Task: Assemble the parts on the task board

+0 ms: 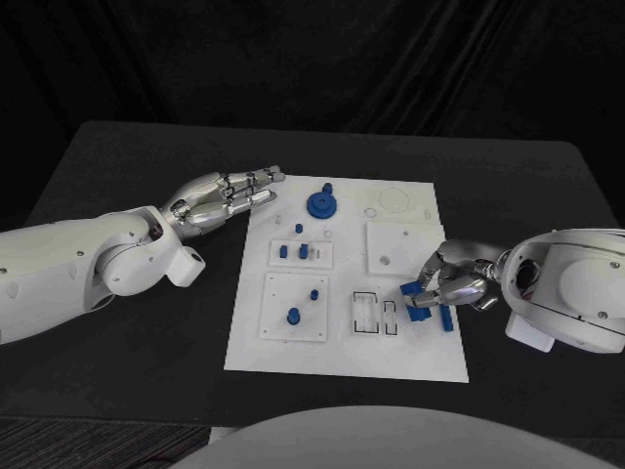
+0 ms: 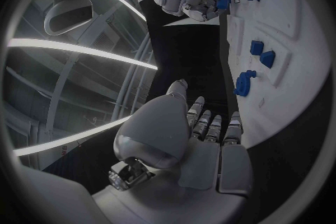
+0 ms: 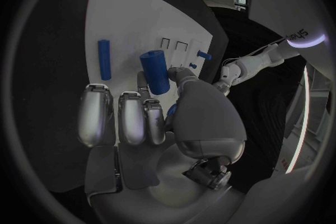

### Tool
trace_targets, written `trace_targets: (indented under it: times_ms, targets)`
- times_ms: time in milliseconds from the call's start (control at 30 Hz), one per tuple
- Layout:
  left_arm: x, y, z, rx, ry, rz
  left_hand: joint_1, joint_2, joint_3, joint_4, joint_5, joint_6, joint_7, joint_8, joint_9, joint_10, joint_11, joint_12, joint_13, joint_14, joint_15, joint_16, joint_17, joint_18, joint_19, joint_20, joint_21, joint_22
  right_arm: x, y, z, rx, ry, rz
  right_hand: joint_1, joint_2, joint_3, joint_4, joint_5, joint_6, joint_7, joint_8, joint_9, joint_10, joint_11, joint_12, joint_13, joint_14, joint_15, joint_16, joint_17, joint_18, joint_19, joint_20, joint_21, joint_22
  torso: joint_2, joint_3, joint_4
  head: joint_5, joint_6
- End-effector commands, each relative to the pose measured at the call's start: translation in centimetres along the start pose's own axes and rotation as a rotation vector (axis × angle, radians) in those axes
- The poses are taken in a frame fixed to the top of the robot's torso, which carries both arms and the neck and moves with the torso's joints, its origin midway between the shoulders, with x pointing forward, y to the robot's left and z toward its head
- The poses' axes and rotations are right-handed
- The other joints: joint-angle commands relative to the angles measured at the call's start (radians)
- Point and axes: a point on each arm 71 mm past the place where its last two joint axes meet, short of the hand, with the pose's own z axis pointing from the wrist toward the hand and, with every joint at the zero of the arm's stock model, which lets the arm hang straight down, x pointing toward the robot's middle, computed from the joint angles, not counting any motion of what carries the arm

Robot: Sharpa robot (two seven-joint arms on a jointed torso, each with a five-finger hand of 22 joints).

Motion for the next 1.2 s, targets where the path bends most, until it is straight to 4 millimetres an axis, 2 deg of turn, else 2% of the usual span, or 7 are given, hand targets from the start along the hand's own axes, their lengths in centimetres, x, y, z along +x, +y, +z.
trace_targets:
  times_ms: [33, 200, 367, 533, 933, 1067, 1200]
  targets:
    - [0.2, 0.0, 0.1, 0.009, 0.014, -0.011, 0.005, 0.006, 0.001, 0.003, 0.002, 0.005, 0.001, 0.005, 0.001, 0.011, 0.000, 0.008, 0.001, -0.002, 0.007, -0.002, -0.001, 0.012, 0.000, 0.009, 0.003, 0.001, 0.2, 0.2, 0.3, 0.020, 0.038, 0.175, -0.009, 0.008, 0.126, -0.115, -0.005, 0.052, -0.046, -0.004, -0.005, 0.108, 0.006, 0.005, 0.263, 0.054, 0.006, 0.005, 0.000, -0.019, 0.045, 0.008, 0.005, 0.196, 0.000, 0.0003, 0.0001, -0.002, 0.000]
    - [0.2, 0.0, 0.1, 0.010, 0.014, -0.011, 0.005, 0.006, 0.001, 0.003, 0.002, 0.004, 0.002, 0.005, 0.001, 0.013, 0.001, 0.010, 0.002, -0.002, 0.007, -0.002, 0.000, 0.012, 0.001, 0.009, 0.004, 0.002, 0.5, 1.0, 1.0, 0.013, 0.067, 0.184, -0.011, 0.010, 0.127, -0.115, -0.011, 0.052, -0.045, -0.005, -0.007, 0.108, 0.006, 0.005, 0.263, 0.053, 0.006, 0.004, -0.004, -0.018, 0.044, 0.008, 0.002, 0.195, 0.000, 0.0001, 0.0001, 0.001, 0.000]
    - [0.2, 0.0, 0.1, 0.010, 0.014, -0.011, 0.005, 0.006, 0.001, 0.004, 0.002, 0.005, 0.002, 0.005, 0.001, 0.014, 0.002, 0.011, 0.002, -0.001, 0.007, -0.002, 0.000, 0.012, 0.001, 0.009, 0.004, 0.002, 1.0, 1.6, 1.5, 0.008, 0.083, 0.186, -0.023, 0.014, 0.126, -0.117, -0.057, 0.052, -0.045, -0.008, -0.018, 0.108, 0.007, 0.005, 0.263, 0.053, 0.007, 0.003, -0.006, -0.018, 0.043, 0.009, 0.004, 0.195, 0.001, 0.0002, 0.0007, 0.005, 0.000]
    - [0.3, 0.0, 0.1, 0.010, 0.013, -0.011, 0.005, 0.006, 0.001, 0.004, 0.002, 0.005, 0.002, 0.005, 0.001, 0.015, 0.002, 0.012, 0.002, -0.001, 0.008, -0.002, 0.000, 0.012, 0.001, 0.009, 0.004, 0.003, 1.5, 1.8, 1.9, 0.010, 0.099, 0.184, -0.035, 0.020, 0.124, -0.113, -0.086, 0.046, -0.042, -0.013, -0.027, 0.108, 0.009, 0.005, 0.263, 0.052, 0.008, 0.001, -0.010, -0.018, 0.042, 0.009, 0.002, 0.194, 0.000, -0.0001, 0.0008, 0.007, 0.000]
    - [0.3, 0.0, 0.2, 0.010, 0.020, -0.014, 0.005, 0.006, 0.001, 0.004, 0.002, 0.003, 0.003, 0.005, 0.001, 0.015, 0.003, 0.012, 0.002, -0.001, 0.008, -0.002, 0.000, 0.012, 0.002, 0.009, 0.004, 0.003, 2.5, 2.5, 2.8, 0.001, 0.131, 0.156, -0.066, 0.022, 0.113, -0.096, -0.107, 0.039, -0.038, -0.018, -0.038, 0.108, 0.014, 0.005, 0.263, 0.048, 0.013, -0.007, -0.026, -0.017, 0.037, 0.013, -0.005, 0.192, 0.001, 0.0004, -0.0001, 0.006, 0.000]
    - [0.3, 0.0, 0.2, 0.010, 0.021, -0.015, 0.005, 0.005, 0.001, 0.004, 0.002, 0.004, 0.003, 0.005, 0.001, 0.015, 0.003, 0.012, 0.002, -0.001, 0.008, -0.002, 0.000, 0.012, 0.002, 0.009, 0.004, 0.003, 2.8, 2.7, 2.9, -0.001, 0.138, 0.153, -0.076, 0.023, 0.110, -0.091, -0.118, 0.040, -0.038, -0.018, -0.041, 0.108, 0.014, 0.005, 0.263, 0.047, 0.013, -0.010, -0.031, -0.016, 0.036, 0.014, -0.010, 0.190, 0.000, -0.0005, 0.0005, 0.009, 0.000]
    - [0.3, 0.0, 0.2, 0.009, 0.021, -0.015, 0.005, 0.005, 0.001, 0.004, 0.002, 0.004, 0.003, 0.005, 0.001, 0.015, 0.003, 0.012, 0.002, -0.001, 0.008, -0.002, 0.000, 0.012, 0.002, 0.009, 0.004, 0.003, 2.9, 2.8, 3.0, -0.004, 0.141, 0.153, -0.098, 0.027, 0.099, -0.075, -0.182, 0.043, -0.039, -0.016, -0.050, 0.108, 0.013, 0.005, 0.263, 0.046, 0.013, -0.013, -0.036, -0.014, 0.033, 0.015, -0.014, 0.189, 0.001, 0.0004, 0.0000, 0.009, 0.000]
